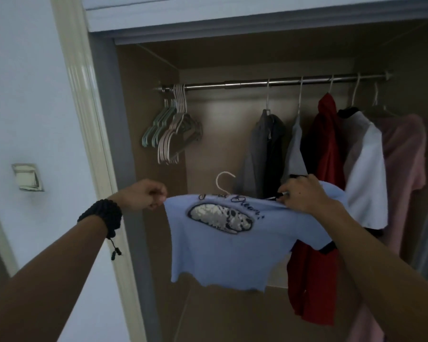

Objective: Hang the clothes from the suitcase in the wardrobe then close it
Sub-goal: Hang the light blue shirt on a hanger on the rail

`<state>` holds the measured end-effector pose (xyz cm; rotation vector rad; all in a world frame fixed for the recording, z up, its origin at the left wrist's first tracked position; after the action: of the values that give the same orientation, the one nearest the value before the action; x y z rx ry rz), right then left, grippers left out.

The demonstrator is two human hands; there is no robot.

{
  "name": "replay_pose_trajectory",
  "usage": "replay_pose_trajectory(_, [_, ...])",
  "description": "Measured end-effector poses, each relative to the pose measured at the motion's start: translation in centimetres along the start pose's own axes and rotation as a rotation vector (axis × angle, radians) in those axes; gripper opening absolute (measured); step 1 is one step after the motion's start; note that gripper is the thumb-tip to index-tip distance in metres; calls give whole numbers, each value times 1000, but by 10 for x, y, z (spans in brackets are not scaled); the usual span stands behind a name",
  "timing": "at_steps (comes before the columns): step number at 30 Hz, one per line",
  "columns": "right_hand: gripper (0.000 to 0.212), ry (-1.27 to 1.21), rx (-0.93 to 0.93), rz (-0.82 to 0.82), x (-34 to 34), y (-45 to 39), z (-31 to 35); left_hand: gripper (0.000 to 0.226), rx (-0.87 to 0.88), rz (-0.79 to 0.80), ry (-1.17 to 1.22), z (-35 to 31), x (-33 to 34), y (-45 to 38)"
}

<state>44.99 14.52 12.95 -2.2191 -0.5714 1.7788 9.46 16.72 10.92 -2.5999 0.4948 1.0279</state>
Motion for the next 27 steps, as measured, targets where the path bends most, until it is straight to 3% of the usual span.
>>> replay_pose_trajectory(2, [26,-6,26,-42,4,1,-2,14,-223,222,-214,22,20,16])
replay_pose_trajectory(4, [24,-190,72,-80,8,1,-6,21,-440,382,-376,49,34,36])
replay_pose_trajectory(6, [22,-359,109,-79,12,1,-7,20,-400,291,-314,50,37,32])
replay_pose_trajectory(9, [25,-413,91,-52,16,-2,1,9,-157,70,-292,31,30,19])
replay_pose_trajectory(10, [26,-421,82,-42,14,-2,4,18,-126,37,-259,29,30,17])
replay_pose_trajectory(12, [25,-450,68,-33,12,-3,9,46,-135,81,-203,34,39,14])
replay_pose_trajectory(14, [27,-469,70,-41,6,-4,12,49,-85,174,-252,34,53,12])
replay_pose_trajectory(16, [27,-478,86,-55,-1,-3,14,46,-5,162,-308,33,51,8])
replay_pose_trajectory(20, [20,-369,75,-69,-10,-1,20,51,92,36,-300,28,18,13])
replay_pose_trajectory(24, [18,-138,23,-16,-11,0,35,43,151,-351,-286,16,-47,33])
replay_pose_trajectory(27, [19,-124,94,-60,-19,2,33,28,35,-295,-348,35,-57,39])
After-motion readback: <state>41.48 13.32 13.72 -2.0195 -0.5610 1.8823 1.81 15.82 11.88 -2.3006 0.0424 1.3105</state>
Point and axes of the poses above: each hand's wrist, its own y-axis away from the middle knuckle, its own x-axis out of the palm, z = x × y, the point moved 10 cm from there along -y, towards the middle knuckle, and after that the axes turned 9 degrees about y, right-handed, at the moved point
